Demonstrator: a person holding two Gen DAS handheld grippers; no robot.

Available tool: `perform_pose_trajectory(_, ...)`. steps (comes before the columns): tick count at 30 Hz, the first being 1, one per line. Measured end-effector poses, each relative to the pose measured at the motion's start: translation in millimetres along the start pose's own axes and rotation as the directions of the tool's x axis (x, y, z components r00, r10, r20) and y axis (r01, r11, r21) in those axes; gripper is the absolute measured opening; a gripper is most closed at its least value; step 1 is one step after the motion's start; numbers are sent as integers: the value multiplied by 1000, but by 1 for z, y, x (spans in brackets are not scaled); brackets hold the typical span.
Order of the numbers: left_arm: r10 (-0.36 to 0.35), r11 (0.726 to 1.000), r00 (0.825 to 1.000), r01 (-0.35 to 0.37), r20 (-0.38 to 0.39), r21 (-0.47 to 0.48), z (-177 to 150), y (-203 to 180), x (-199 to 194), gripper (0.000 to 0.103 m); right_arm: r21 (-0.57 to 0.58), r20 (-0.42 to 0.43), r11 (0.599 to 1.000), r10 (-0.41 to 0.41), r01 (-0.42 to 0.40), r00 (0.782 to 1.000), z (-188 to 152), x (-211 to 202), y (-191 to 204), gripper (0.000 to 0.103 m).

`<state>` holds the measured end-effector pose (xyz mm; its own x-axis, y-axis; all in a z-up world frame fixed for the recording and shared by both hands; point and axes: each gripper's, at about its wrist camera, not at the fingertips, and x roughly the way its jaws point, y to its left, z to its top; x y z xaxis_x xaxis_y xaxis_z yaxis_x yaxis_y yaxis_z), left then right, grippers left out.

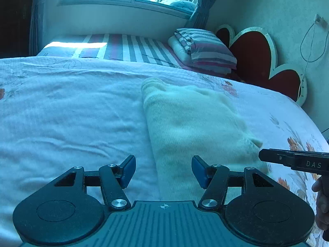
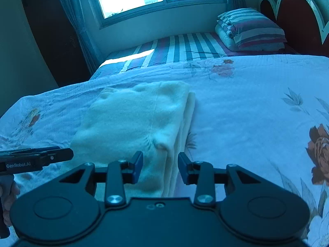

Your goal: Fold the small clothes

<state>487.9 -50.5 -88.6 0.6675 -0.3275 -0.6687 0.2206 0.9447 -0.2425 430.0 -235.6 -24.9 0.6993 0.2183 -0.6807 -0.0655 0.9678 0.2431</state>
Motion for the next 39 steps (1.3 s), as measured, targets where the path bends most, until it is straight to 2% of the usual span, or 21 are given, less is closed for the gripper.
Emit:
perform_pose_trajectory(6,23,999,999,-23,-25,26,-27,-11,-13,59,25,-35,1000,-6,7,999,-25,-10,-1,38)
perform_pose_trajectory(14,21,999,999,-20,-27,29,-49,-13,-26,59,11,-71,999,-30,31,997,-51,-23,1,39)
perform_pose_trajectory(18,34,999,999,-33,-29,39,-54,-16,-30,59,11,-69,999,-40,41,997,-56,-21,0,42)
perform_pose_trajectory(22,47,998,998,-46,-32,31,-56,-17,-37,59,38,-77,999,-36,39,996,-53,-24,-2,41)
perform_pose_trajectory(26,43,998,999,-44,10,40,-62,-16,-67,59,84,17,996,18,-20,1000,-56,-69,-9,42)
perform_pose_trajectory(28,46,999,999,-46,6,20,-68,-10,-77,59,121,34,992,18,-22,999,-62,-85,-18,43)
perform_pose_trajectory(31,36,999,999,-36,-6,37,-67,-5,-77,59,161,34,986,31,-36,999,-67,-92,-30,44)
perform_pose_trajectory(34,-16,999,1000,16,13,31,-55,0,-66,59,185,51,981,56,-65,997,-59,-82,-39,46)
perform_pose_trajectory(36,-78,997,997,78,15,-11,-43,5,-54,59,208,64,973,94,-105,994,-51,-71,-46,56)
perform_pose_trajectory(37,-121,992,993,121,4,-46,-37,10,-46,59,226,69,964,127,-140,989,-46,-62,-51,60)
perform_pose_trajectory(39,-222,967,975,217,-18,-136,-28,23,-28,59,264,70,948,163,-176,984,-36,-45,-61,60)
